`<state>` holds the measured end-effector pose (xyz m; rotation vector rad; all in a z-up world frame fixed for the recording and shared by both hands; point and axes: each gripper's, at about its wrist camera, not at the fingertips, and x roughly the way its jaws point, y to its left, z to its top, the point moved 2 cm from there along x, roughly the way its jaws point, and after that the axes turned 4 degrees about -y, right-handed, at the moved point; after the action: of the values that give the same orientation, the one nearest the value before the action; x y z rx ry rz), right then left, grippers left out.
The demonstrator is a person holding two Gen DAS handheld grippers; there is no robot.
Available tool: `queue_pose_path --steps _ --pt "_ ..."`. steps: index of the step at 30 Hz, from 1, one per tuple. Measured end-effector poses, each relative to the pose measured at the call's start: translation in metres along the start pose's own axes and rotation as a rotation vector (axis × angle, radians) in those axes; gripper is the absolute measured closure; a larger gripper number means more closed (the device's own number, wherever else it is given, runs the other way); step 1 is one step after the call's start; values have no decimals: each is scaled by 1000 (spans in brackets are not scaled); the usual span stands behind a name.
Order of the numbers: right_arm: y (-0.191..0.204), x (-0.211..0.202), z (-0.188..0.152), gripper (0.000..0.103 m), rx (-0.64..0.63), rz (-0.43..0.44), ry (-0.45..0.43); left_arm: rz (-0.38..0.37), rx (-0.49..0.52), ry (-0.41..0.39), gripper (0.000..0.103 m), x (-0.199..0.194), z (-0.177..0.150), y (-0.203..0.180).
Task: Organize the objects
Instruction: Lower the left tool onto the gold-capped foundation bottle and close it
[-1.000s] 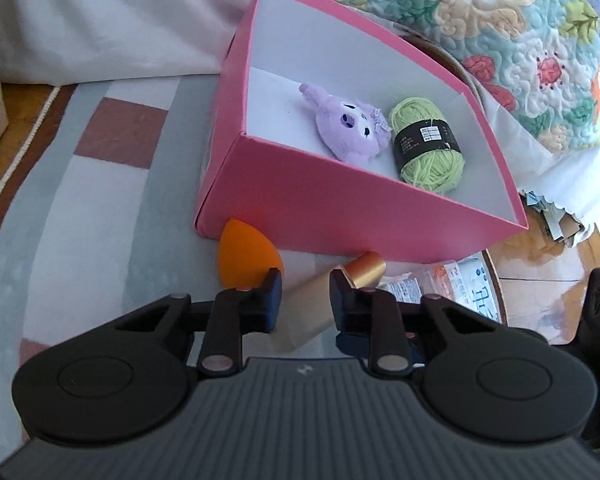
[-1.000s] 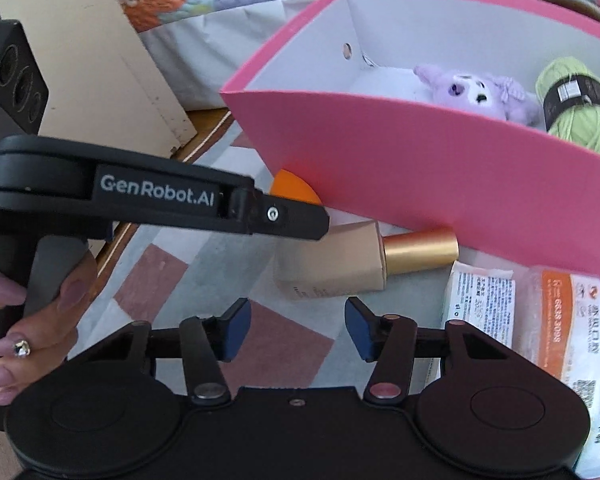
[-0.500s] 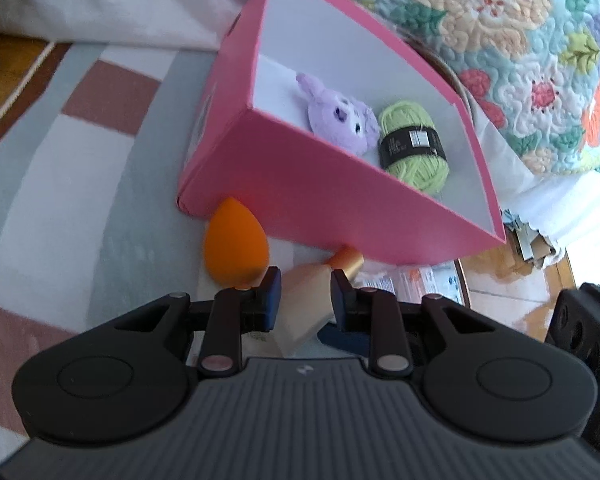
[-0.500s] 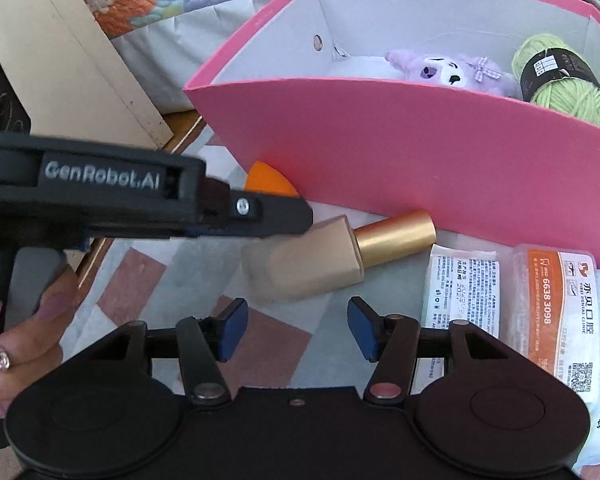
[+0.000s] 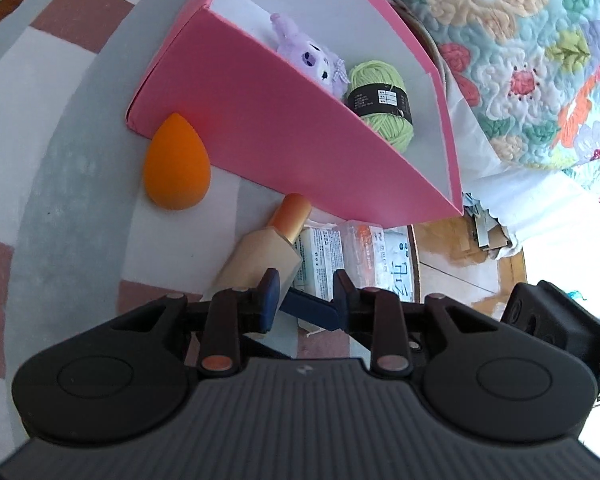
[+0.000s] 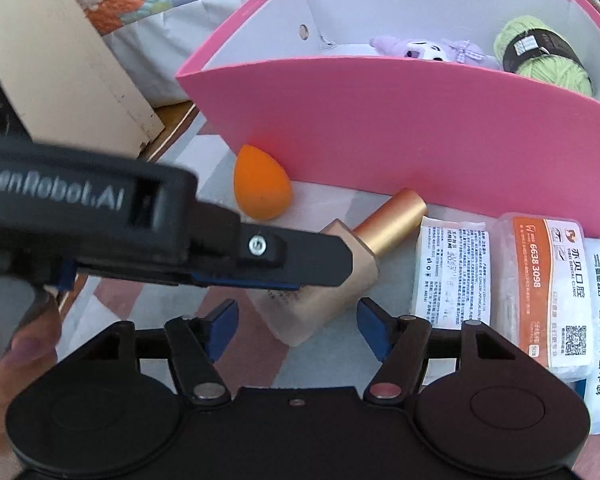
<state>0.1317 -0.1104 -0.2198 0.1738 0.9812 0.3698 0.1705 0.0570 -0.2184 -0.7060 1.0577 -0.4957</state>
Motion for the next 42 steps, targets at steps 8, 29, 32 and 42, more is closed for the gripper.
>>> queue_pose_path --steps 8,29,32,42 --pt "-1 -7 -2 30 17 47 -28 162 37 -109 75 -5 8 4" --pt "4 0 -6 49 -139 -77 -17 113 -162 -37 70 3 -22 19" --pt "8 2 -6 59 -185 -135 -14 58 -231 -42 70 -1 -27 20" --pt "0 -3 -6 61 -207 -131 -2 165 -186 -32 66 5 -38 9"
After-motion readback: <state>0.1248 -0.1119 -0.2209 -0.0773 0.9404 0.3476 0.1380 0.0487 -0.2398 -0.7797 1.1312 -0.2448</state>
